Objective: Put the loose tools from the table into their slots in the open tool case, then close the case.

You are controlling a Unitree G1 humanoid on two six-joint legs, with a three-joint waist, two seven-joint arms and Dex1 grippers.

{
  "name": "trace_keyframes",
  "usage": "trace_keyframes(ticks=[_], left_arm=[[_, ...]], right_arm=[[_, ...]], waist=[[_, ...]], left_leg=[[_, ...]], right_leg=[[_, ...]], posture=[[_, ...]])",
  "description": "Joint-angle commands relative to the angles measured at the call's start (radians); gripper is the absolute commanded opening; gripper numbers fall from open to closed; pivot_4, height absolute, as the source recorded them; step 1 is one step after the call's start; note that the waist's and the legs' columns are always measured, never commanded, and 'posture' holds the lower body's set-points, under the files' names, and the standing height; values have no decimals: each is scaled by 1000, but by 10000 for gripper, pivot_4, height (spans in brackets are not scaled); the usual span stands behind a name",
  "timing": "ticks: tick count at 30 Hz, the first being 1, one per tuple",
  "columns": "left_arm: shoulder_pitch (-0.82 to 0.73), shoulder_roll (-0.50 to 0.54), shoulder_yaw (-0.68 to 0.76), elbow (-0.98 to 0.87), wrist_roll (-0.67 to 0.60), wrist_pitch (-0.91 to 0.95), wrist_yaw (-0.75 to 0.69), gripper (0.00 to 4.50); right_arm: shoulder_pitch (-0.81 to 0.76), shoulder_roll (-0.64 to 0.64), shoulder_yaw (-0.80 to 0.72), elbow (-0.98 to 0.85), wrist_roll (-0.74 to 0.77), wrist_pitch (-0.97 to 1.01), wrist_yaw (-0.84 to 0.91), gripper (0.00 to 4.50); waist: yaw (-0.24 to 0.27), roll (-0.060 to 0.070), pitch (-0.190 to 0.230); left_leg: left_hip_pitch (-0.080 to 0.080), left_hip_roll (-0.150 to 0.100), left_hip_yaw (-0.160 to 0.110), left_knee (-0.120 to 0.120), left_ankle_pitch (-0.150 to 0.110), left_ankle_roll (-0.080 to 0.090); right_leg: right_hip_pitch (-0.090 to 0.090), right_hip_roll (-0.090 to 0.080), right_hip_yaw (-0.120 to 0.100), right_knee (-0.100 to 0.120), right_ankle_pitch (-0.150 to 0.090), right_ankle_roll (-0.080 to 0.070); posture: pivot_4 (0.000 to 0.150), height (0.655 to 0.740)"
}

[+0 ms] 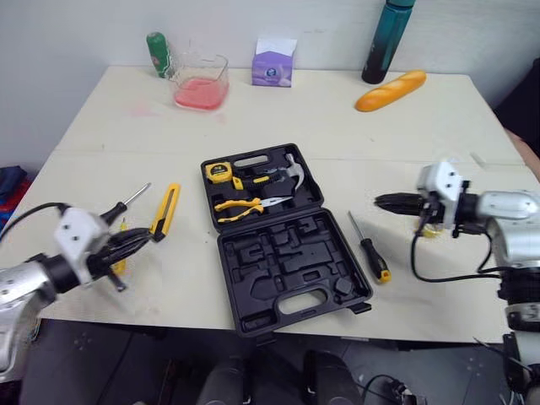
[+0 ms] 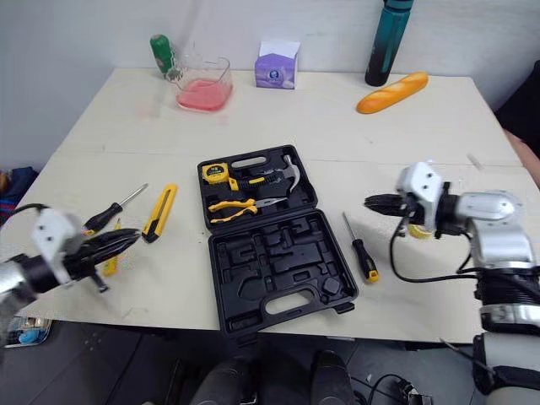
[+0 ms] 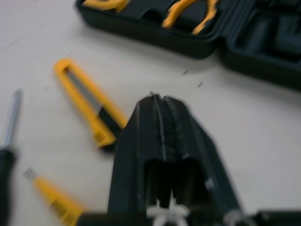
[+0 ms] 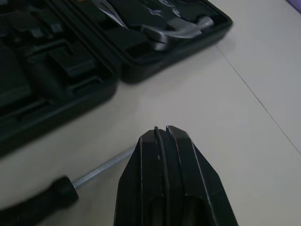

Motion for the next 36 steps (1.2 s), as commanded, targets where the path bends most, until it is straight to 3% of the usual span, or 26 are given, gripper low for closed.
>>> trace_keyframes(ticks=[1,7,19,25,36], left_arm=[[-37,-4,-61,-31,34,59,50,279],[-93,-29,-128,-4,51,117,81,279],[-203,-87,-294,45,113,213,103,279],[-278,-150,-362,86,138,212,112,279],[-331,-162,-389,128,164,207,74,279]], right_arm=[[-16,-7,33,-68,-57,31,-53,0],[-52,25,100,-103,-140,52,-139,0],[-148,125,198,11,-252,17,-218,0],[-174,162,237,73,-280,19,-220,0],[-186,201,245,104,-273,-1,-202,0]], waist=[[0,0,0],[-3,0,0],[-2,0,0],[-2,-1,0],[-2,-1,0]], left_leg=[[0,0,0,0,0,0],[0,2,0,1,0,-1],[0,5,1,3,-1,-3],[0,6,1,3,-1,-3],[0,6,1,3,-1,-3]], right_leg=[[0,0,0,0,0,0],[0,4,2,0,0,0],[0,8,3,-1,0,-1],[0,8,3,-1,0,-1],[1,9,3,-1,0,-1]], posture=[[1500,7400],[1500,7400],[1500,7400],[1500,7400],[1500,7400]])
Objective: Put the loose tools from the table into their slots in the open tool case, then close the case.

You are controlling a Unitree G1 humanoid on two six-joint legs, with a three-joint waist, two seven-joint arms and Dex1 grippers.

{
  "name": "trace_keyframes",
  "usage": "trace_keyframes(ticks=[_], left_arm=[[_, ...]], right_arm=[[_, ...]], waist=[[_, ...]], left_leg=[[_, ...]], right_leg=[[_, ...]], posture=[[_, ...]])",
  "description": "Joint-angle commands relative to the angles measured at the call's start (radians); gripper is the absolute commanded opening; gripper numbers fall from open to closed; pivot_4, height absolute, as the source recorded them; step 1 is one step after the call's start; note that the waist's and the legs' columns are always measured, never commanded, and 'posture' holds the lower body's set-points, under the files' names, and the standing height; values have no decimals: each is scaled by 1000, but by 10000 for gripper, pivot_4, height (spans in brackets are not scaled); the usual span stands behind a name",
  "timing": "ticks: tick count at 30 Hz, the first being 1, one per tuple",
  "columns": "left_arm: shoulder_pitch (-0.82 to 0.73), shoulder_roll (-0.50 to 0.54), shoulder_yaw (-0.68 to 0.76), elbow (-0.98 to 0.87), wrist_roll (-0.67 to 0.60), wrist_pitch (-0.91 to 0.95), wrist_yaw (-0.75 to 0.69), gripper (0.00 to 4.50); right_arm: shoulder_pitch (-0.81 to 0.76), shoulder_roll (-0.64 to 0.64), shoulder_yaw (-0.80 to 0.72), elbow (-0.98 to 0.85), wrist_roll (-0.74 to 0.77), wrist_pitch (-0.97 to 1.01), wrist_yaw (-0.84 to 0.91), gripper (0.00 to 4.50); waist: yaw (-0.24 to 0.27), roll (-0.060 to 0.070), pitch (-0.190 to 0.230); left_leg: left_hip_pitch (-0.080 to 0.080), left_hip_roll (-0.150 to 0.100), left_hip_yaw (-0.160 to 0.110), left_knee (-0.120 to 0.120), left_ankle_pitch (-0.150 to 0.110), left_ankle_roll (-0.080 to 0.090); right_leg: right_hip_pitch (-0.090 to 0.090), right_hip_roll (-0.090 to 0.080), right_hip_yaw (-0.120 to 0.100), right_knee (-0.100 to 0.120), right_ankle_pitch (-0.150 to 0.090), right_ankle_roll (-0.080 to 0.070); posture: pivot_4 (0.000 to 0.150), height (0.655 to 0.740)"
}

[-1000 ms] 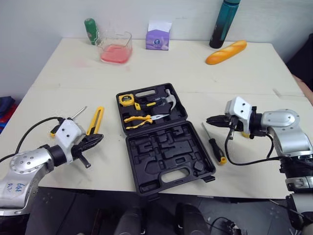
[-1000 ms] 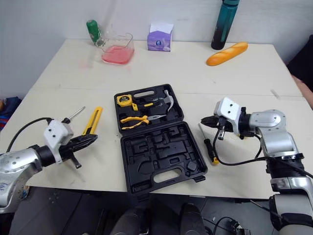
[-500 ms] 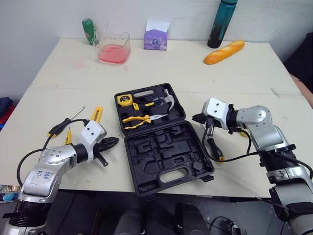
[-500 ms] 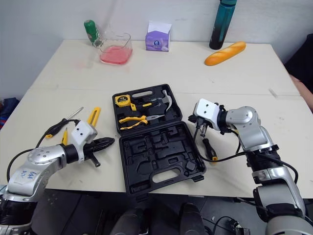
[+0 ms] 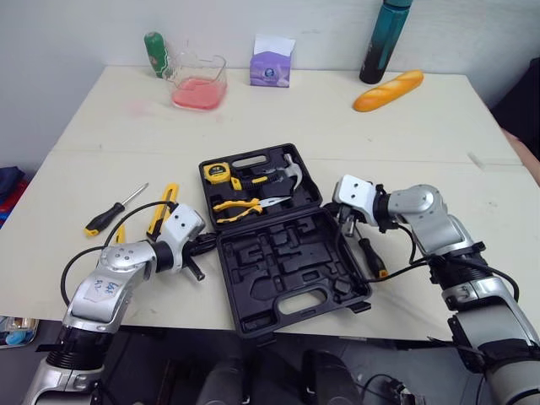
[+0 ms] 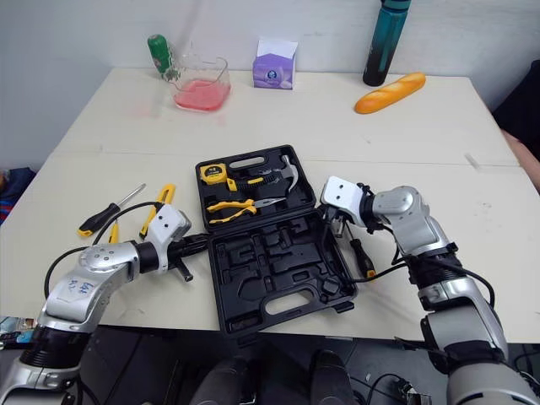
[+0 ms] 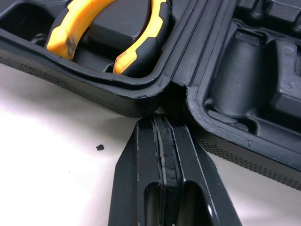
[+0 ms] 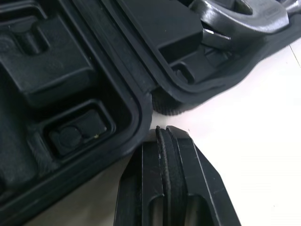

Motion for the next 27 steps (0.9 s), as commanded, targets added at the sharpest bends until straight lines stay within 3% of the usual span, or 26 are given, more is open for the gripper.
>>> trace_keyframes(ticks=[1,17,27], left_arm=[[-26,-11,-8,4,7,-11,-4,279],[-91,1,1,44,-2,28,-72,279],[-227,-30,-50,214,56,-54,-104,279]], right_arm=[[-14,9,-14,-25,20,-13,19,0],[99,-45,-27,-281,63,97,125,0],[200,-102,-57,-441,90,181,131,0]], waist=[[1,0,0],[3,0,0],[27,0,0]], left_leg=[[0,0,0,0,0,0],[0,0,0,0,0,0],[-1,0,0,0,0,0]], right_leg=[[0,0,0,0,0,0],[0,0,0,0,0,0],[0,0,-1,-1,0,0]], posture=[[1500,7400],[1500,7400],[1500,7400]])
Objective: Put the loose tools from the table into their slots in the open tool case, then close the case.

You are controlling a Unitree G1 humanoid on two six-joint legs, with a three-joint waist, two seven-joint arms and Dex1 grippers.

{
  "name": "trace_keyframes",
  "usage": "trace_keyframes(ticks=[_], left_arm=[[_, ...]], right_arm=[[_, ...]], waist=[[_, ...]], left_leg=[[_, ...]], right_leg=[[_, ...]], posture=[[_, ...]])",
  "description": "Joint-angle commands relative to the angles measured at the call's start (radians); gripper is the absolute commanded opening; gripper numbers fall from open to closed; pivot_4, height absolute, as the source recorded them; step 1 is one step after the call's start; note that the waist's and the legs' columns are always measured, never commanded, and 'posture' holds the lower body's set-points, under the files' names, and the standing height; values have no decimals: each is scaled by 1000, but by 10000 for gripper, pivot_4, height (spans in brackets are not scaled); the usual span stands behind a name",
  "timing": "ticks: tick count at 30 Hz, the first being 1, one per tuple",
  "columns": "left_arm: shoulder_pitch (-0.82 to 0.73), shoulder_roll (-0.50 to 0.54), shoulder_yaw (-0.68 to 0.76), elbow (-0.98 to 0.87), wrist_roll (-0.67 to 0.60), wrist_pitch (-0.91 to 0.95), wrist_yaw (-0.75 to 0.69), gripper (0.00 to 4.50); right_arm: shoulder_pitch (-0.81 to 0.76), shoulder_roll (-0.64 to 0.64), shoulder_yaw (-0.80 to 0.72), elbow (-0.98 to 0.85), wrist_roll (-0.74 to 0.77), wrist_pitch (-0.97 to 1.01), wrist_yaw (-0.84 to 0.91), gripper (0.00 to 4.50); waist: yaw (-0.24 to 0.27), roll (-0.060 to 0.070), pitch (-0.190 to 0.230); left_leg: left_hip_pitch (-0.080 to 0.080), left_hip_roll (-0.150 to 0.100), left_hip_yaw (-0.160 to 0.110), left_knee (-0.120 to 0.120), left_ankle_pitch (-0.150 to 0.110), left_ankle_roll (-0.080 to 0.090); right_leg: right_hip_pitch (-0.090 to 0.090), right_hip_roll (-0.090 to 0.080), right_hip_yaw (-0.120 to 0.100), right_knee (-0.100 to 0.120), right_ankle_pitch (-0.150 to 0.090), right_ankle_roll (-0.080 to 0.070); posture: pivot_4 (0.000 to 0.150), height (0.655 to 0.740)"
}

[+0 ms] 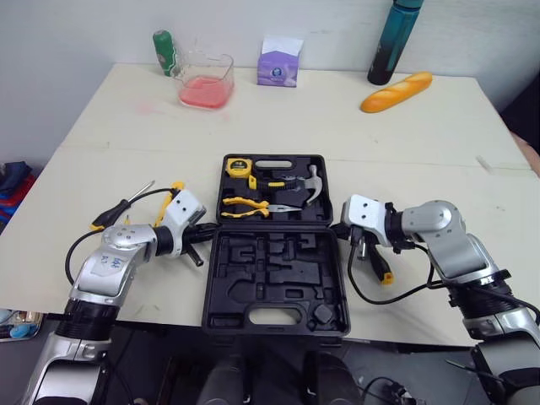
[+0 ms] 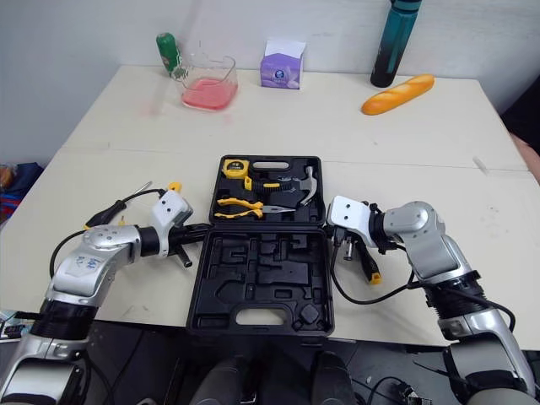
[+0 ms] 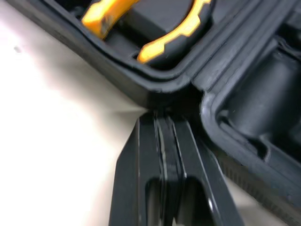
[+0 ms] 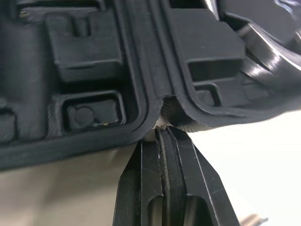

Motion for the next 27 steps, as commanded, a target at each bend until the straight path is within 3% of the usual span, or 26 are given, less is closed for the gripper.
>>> trace_keyframes(ticks=[1,6,20,27], left_arm=[[-62,-23,-21,25,13,-42,-14,279],[-89,-33,-34,75,38,-70,-23,279],[18,-14,-3,-52,32,-26,-27,279],[11,2,25,-25,51,-44,-2,279]], right_arm=[[-4,-3,-20,-69,40,-7,8,0],[1,-12,-28,-77,43,0,2,0],[4,-35,-31,-89,60,10,3,0],[26,-39,-30,-104,72,12,-1,0]], waist=[[3,0,0],[5,0,0],[1,0,0],[0,0,0]], left_leg=[[0,0,0,0,0,0],[0,0,0,0,0,0],[0,0,0,0,0,0],[0,0,0,0,0,0]], right_leg=[[0,0,0,0,0,0],[0,0,0,0,0,0],[0,0,-1,-1,0,0],[0,0,0,0,0,0]], posture=[[1500,7400],[1500,7400],[1500,7400],[1500,7400]])
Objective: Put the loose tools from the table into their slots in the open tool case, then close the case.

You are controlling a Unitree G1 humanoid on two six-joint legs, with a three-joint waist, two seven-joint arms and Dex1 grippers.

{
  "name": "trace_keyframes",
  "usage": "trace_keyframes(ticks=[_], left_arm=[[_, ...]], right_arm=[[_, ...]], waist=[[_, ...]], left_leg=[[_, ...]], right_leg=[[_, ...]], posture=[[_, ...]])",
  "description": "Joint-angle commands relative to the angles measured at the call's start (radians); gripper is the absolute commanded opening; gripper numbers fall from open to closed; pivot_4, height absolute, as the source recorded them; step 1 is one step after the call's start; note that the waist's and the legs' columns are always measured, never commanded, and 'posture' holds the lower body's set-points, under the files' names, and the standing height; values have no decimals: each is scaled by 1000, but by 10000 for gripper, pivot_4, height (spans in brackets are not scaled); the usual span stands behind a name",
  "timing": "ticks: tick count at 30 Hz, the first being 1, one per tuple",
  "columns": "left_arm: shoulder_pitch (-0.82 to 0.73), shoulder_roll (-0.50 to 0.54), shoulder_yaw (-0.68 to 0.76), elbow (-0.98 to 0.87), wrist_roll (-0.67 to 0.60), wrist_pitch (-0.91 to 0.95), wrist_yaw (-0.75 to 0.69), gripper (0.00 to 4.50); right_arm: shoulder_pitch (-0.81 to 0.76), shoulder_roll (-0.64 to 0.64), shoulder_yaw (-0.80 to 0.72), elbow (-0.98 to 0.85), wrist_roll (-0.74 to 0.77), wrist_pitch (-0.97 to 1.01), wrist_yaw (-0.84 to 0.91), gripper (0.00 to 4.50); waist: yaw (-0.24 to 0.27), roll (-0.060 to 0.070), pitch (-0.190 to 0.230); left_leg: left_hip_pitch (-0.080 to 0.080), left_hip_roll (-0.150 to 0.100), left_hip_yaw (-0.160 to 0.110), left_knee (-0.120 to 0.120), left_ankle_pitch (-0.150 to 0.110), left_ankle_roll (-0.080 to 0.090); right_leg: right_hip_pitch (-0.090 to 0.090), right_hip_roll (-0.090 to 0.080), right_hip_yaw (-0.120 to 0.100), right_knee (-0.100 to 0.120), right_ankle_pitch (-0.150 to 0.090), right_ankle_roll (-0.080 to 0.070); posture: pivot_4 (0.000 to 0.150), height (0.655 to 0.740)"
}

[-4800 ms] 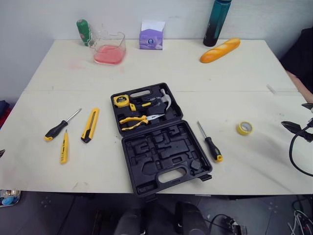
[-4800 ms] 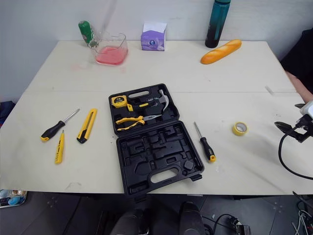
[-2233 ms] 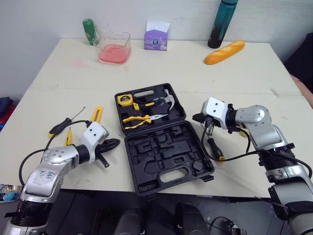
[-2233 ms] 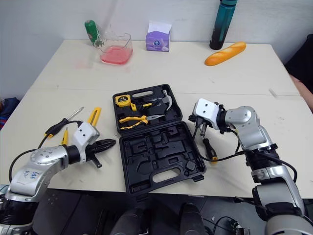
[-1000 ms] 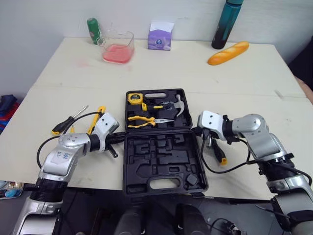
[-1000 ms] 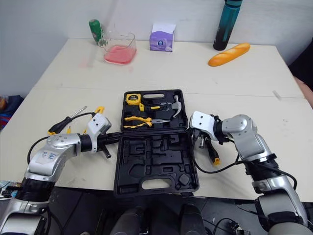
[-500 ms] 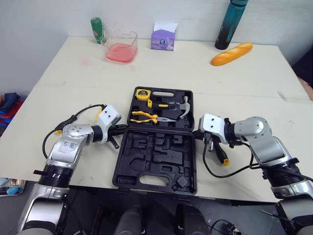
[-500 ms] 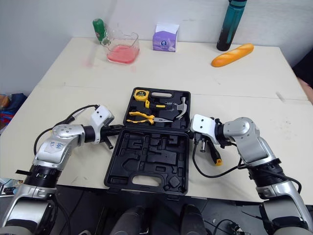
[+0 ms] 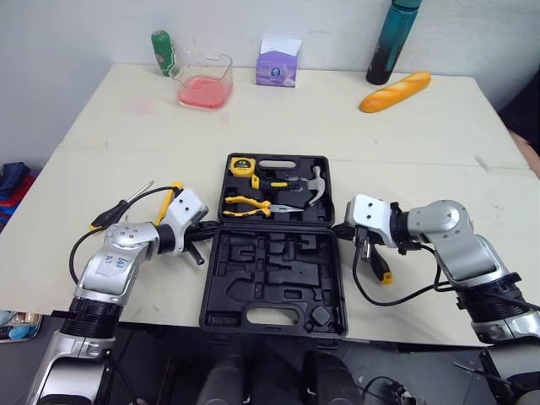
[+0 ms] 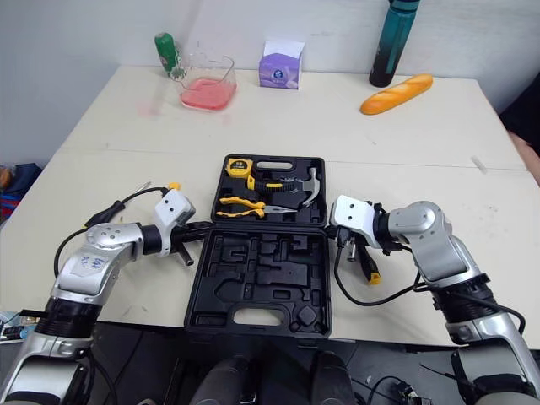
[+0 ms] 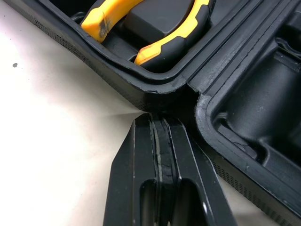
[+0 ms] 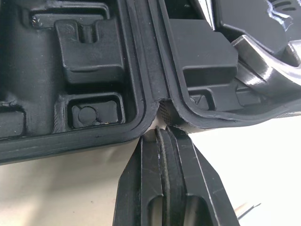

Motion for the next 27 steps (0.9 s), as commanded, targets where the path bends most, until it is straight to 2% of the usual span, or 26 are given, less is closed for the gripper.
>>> trace_keyframes(ticks=[1,6,9,16,21,22,23,26,27], left_arm=[[-6,21,18,-10,4,-14,-1,279],[6,68,46,-31,5,-7,2,279],[42,130,90,-78,-15,-9,-23,279],[199,231,365,-100,-123,-225,-132,279],[242,272,541,6,-165,-341,-157,279],[263,292,598,55,-172,-347,-163,6702],[278,306,635,90,-178,-353,-168,8866],[323,350,730,211,-173,-425,-180,22911],[331,365,765,269,-172,-448,-173,27252]], right_arm=[[4,-5,-22,-52,33,-11,5,0],[-7,-22,-45,-46,41,-31,7,0],[-11,-72,-91,-55,78,-69,44,0],[13,-242,-243,-66,165,-107,118,0],[30,-316,-400,53,209,-179,92,0],[44,-333,-460,122,216,-206,70,0],[54,-344,-500,171,223,-226,55,0],[127,-365,-596,314,231,-349,44,9882],[147,-365,-630,381,229,-398,15,14758]], waist=[[-1,0,0],[-3,0,0],[-3,0,0],[-1,0,1],[0,0,1],[-1,0,1],[-2,0,1],[-2,0,1],[-4,0,1]], left_leg=[[0,0,0,0,0,0],[0,1,0,0,0,0],[0,1,0,0,0,0],[0,1,0,-1,-1,-1],[0,2,0,-1,-1,-1],[0,2,0,-1,-1,-1],[0,2,1,-1,-2,-1],[0,2,2,-4,-3,0],[0,2,3,-4,-4,0]], right_leg=[[0,0,0,0,0,0],[0,1,0,0,0,0],[0,1,0,-1,0,0],[0,1,0,-3,0,0],[0,1,-1,-3,1,-1],[0,0,-1,-3,1,-1],[0,0,-1,-4,1,-1],[0,1,-2,-6,0,-1],[0,1,-2,-7,0,-1]], posture=[[1500,7400],[1500,7400],[1500,7400],[1500,7400],[1500,7400],[1500,7400],[1500,7400],[1500,7400],[1500,7400]])
